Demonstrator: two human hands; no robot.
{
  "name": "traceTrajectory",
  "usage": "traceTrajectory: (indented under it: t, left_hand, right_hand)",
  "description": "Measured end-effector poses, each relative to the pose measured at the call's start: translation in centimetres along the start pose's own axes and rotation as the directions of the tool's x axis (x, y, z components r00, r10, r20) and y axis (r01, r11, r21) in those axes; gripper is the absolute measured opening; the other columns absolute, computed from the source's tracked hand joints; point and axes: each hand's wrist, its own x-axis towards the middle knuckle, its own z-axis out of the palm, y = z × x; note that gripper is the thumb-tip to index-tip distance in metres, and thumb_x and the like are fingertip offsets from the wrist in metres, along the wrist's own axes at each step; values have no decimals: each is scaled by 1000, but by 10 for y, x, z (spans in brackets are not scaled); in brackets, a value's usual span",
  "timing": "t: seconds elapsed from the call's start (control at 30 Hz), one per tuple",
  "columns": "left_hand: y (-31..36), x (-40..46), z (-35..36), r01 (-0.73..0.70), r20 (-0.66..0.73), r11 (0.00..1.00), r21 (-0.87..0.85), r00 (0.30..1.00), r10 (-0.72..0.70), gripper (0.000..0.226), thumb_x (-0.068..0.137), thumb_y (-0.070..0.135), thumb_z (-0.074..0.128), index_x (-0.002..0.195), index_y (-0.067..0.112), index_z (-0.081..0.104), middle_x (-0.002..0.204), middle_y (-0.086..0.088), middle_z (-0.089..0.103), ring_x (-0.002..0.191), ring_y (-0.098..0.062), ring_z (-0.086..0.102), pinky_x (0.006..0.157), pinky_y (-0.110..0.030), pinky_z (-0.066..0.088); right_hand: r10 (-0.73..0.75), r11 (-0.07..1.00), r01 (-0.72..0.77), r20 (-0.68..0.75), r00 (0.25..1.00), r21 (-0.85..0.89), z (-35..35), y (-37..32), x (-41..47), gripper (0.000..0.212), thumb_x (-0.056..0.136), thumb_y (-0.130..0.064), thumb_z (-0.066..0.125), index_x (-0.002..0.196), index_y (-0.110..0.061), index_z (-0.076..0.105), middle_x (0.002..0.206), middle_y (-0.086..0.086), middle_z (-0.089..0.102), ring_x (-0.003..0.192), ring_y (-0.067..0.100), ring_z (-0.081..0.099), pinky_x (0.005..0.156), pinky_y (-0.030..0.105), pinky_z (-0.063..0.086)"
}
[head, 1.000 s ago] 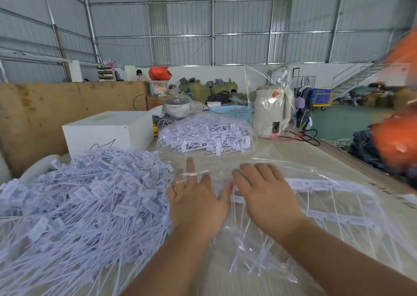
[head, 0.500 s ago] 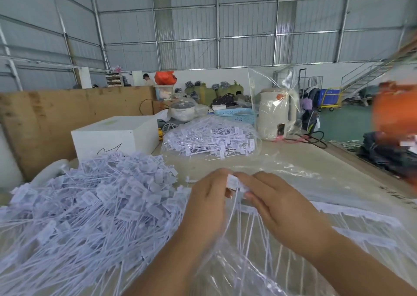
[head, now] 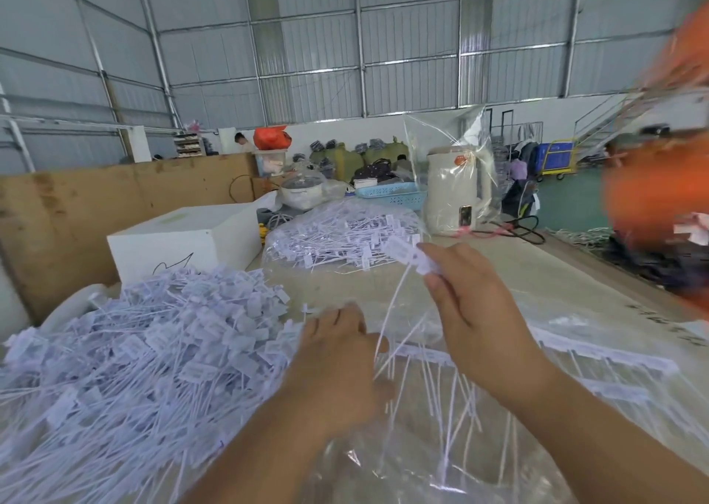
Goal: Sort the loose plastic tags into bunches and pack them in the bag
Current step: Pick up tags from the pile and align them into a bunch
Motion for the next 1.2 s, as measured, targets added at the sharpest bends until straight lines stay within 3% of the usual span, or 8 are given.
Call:
traceTrajectory:
  t: [0.13, 0.23, 0.37, 0.47, 0.6, 0.73, 0.93, 1.2]
  left_hand:
    - [3, -7, -14, -166, -283, 945, -281, 955, 84, 30, 91, 51, 52, 86, 26, 69, 88, 6, 52, 100, -14, 47, 97, -36, 34]
    - [1, -17, -16, -257, -369, 856, -449, 926, 84, 50, 86, 56, 43, 62, 14, 53, 64, -1, 48, 70, -17, 51, 73, -40, 43]
    - [-4, -24, -7, -56, -57, 594, -802, 998, 18, 63, 76, 79, 45, 78, 19, 64, 61, 7, 56, 60, -11, 55, 63, -28, 43]
    - [-14, -21, 8, 98, 131, 435, -895, 990, 46, 46, 81, 69, 42, 82, 38, 76, 81, 12, 74, 75, -3, 65, 79, -21, 45]
    - [-23, -22, 11, 75, 55, 247, -966, 995, -88, 38, 88, 55, 53, 81, 27, 78, 72, 1, 73, 59, -6, 59, 56, -13, 43]
    - [-23, -23, 10, 13, -57, 320, -947, 976, -208, 31, 81, 48, 48, 81, 31, 73, 59, 9, 60, 50, -6, 49, 50, -19, 37]
    - [-13, -22, 1, -33, -58, 133, -991, 980, -192, 31, 81, 62, 46, 86, 41, 68, 67, 2, 66, 47, -10, 49, 40, -19, 34]
    - [-12, -25, -5, -6, -75, 372, -928, 982, -173, 16, 70, 32, 60, 60, 20, 60, 50, 2, 57, 43, -9, 45, 45, -19, 34]
  right_hand:
    - [15, 999, -16, 19, 1000, 50, -4, 2, 0, 38, 100, -26, 40, 134, -15, 53, 99, -9, 55, 99, 8, 50, 90, 13, 35]
    - [70, 990, -84, 122, 990, 112, 1, 4, -5, 42, 101, -40, 37, 138, -23, 46, 102, -20, 50, 98, -3, 48, 88, 7, 35]
    - [183, 983, -184, 249, 951, -22, 5, 15, -11, 26, 99, -39, 44, 81, -22, 52, 69, -5, 52, 65, 10, 50, 63, 32, 43]
    - [274, 959, -283, 184, 944, 20, 3, 18, -10, 23, 98, -17, 48, 76, -21, 52, 61, -3, 52, 55, 8, 47, 52, 23, 36]
    - [272, 953, -287, 136, 953, 102, 1, 13, -5, 23, 100, -15, 48, 79, -15, 57, 64, 1, 54, 59, 10, 47, 55, 17, 36]
    - [165, 966, -195, 174, 971, 170, -4, 1, -2, 35, 96, -38, 44, 75, -13, 58, 67, -2, 49, 67, 8, 48, 62, 15, 36]
    - [28, 981, -118, 495, 868, 151, -2, -6, -6, 38, 93, -44, 45, 73, -15, 59, 72, 0, 49, 69, 12, 49, 67, 28, 40]
    - [16, 948, -221, 661, 750, 229, -2, -12, -14, 34, 89, -46, 59, 86, -12, 63, 76, 17, 52, 71, 28, 48, 61, 27, 32]
